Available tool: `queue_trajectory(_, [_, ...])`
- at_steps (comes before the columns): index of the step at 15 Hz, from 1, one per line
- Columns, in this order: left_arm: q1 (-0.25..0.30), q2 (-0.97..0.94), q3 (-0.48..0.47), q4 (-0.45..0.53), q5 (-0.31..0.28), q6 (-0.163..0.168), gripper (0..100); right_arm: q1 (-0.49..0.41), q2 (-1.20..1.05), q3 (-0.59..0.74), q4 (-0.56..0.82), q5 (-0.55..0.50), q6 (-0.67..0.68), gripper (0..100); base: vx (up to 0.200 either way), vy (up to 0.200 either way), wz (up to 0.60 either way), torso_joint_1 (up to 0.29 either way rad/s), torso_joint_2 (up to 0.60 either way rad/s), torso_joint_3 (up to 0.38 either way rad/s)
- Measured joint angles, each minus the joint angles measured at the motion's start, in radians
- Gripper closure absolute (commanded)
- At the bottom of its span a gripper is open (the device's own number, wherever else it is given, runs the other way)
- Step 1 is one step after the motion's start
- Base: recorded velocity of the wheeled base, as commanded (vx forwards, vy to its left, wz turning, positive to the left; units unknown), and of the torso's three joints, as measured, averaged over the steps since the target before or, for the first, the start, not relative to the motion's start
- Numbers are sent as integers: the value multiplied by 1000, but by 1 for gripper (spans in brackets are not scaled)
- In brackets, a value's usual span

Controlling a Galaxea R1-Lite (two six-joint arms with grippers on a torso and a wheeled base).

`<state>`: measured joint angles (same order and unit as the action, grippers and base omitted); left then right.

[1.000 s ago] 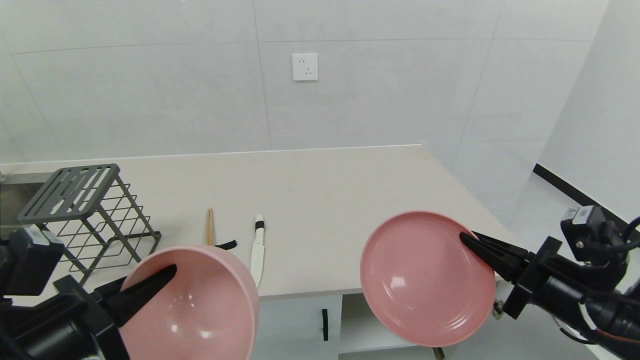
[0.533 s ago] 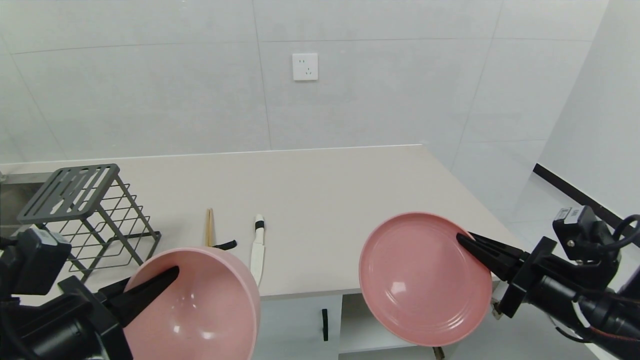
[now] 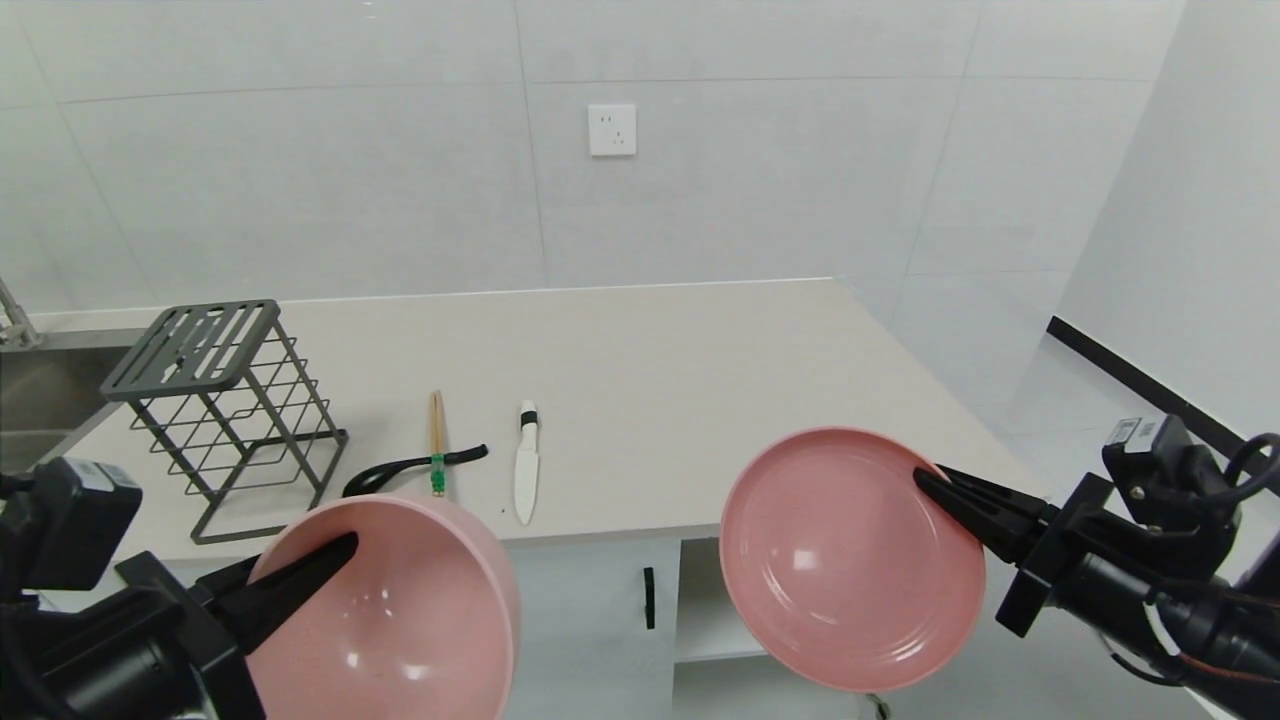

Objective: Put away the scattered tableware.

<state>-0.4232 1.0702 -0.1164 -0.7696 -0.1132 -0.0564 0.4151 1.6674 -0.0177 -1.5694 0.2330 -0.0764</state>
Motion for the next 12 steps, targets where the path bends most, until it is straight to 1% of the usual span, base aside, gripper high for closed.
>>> queue_trajectory(2, [0,0,0,0,0,0,100,0,0,1,0,0,0,100,0,0,0,-349,95,-261])
queue_trajectory(4, [0,0,0,0,0,0,100,0,0,1,-1,0,0,100,0,0,0,-181,34,-129])
queue_trajectory(10, [0,0,0,0,0,1,100,0,1,-1,0,0,1,100,0,0,0,-18,16,-3])
queue_trajectory(12, [0,-1,0,-1,0,1,100,0,1,1,0,0,0,100,0,0,0,-156,354,190])
